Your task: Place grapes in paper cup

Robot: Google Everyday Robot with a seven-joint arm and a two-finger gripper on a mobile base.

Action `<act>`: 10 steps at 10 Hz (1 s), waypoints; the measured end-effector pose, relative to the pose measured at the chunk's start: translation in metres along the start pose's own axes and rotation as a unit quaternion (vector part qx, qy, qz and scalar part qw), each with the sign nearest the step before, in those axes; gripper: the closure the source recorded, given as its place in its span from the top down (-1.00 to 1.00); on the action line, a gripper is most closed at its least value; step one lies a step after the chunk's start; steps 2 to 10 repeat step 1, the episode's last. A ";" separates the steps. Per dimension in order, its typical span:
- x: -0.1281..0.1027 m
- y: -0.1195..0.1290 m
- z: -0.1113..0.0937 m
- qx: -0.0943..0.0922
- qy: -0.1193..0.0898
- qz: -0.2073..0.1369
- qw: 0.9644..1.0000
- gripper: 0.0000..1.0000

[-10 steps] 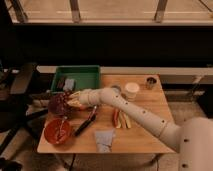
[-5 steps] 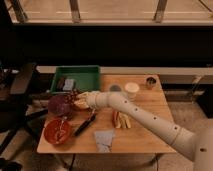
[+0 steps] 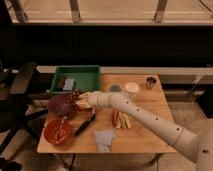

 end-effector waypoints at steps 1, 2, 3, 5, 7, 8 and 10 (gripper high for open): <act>0.000 0.001 0.000 0.004 0.004 0.002 1.000 -1.00; 0.000 0.001 0.000 0.004 0.004 0.002 1.000 -1.00; 0.000 0.001 0.000 0.004 0.004 0.002 1.000 -1.00; 0.000 0.001 0.000 0.004 0.004 0.002 1.000 -1.00; 0.000 0.001 0.000 0.004 0.004 0.002 1.000 -1.00; 0.000 0.001 0.000 0.004 0.004 0.002 1.000 -1.00; 0.000 0.001 0.000 0.004 0.004 0.002 1.000 -1.00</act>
